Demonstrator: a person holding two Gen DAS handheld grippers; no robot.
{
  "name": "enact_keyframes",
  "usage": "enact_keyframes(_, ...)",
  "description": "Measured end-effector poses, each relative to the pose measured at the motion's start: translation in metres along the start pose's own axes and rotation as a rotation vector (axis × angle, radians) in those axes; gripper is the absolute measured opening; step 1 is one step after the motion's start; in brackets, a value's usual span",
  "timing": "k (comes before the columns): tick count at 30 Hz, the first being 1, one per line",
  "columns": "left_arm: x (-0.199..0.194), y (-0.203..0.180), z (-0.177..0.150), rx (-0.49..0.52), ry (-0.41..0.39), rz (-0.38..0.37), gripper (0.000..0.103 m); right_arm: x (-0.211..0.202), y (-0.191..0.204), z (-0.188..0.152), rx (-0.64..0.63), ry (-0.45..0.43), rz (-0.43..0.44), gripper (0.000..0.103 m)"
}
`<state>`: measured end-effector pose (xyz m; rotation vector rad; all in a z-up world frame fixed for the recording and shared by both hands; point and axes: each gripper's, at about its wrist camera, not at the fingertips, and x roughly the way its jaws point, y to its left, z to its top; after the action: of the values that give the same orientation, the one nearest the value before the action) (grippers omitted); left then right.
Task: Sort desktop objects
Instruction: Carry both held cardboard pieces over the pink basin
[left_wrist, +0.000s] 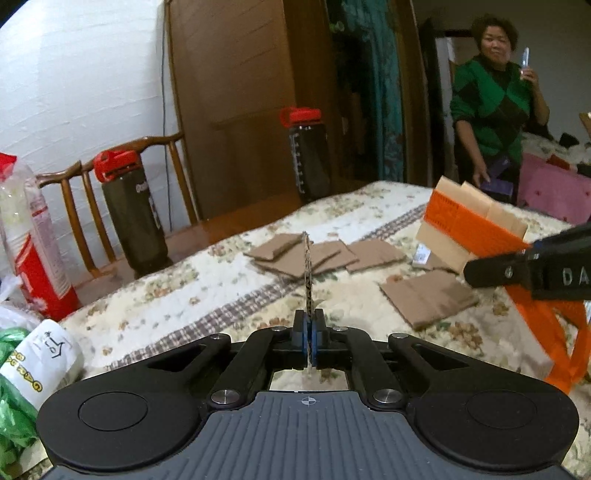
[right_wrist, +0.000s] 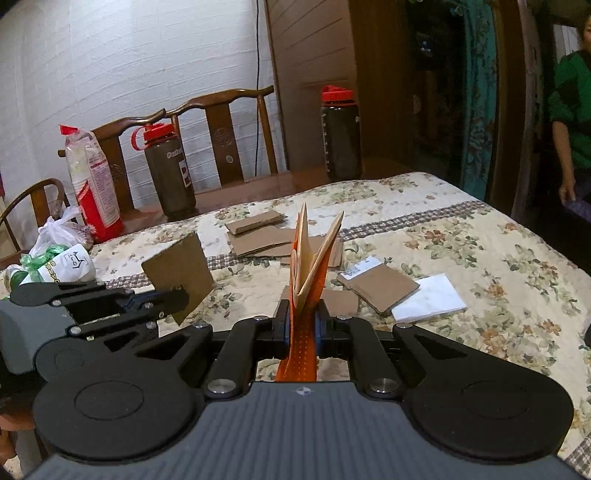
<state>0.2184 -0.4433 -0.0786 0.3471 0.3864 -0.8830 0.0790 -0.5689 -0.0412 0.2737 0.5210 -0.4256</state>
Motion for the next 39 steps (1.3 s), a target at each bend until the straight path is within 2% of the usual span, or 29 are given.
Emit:
enact_keyframes(9, -0.037, 0.015, 0.015, -0.038, -0.075, 0.029, 0.000, -0.011, 0.012, 0.003, -0.016, -0.013, 0.026, 0.013)
enact_keyframes(17, -0.116, 0.041, 0.024, -0.073, -0.155, 0.100, 0.000, -0.048, 0.063, 0.015, -0.086, -0.053, 0.118, 0.013)
enact_keyframes(23, -0.198, 0.074, 0.016, -0.091, -0.195, 0.198, 0.000, -0.085, 0.134, 0.021, -0.152, -0.088, 0.265, 0.013)
enact_keyframes(26, -0.239, 0.097, 0.007, -0.091, -0.195, 0.271, 0.000, -0.099, 0.174, 0.021, -0.176, -0.091, 0.351, 0.013)
enact_keyframes(32, -0.324, 0.148, -0.019, -0.103, -0.170, 0.430, 0.000, -0.118, 0.270, 0.015, -0.225, -0.078, 0.538, 0.013)
enact_keyframes(36, -0.364, 0.174, -0.040, -0.094, -0.110, 0.500, 0.000, -0.129, 0.326, 0.012, -0.240, -0.061, 0.644, 0.014)
enact_keyframes(39, -0.381, 0.190, -0.056, -0.108, -0.079, 0.518, 0.001, -0.134, 0.367, 0.003, -0.272, -0.044, 0.676, 0.014)
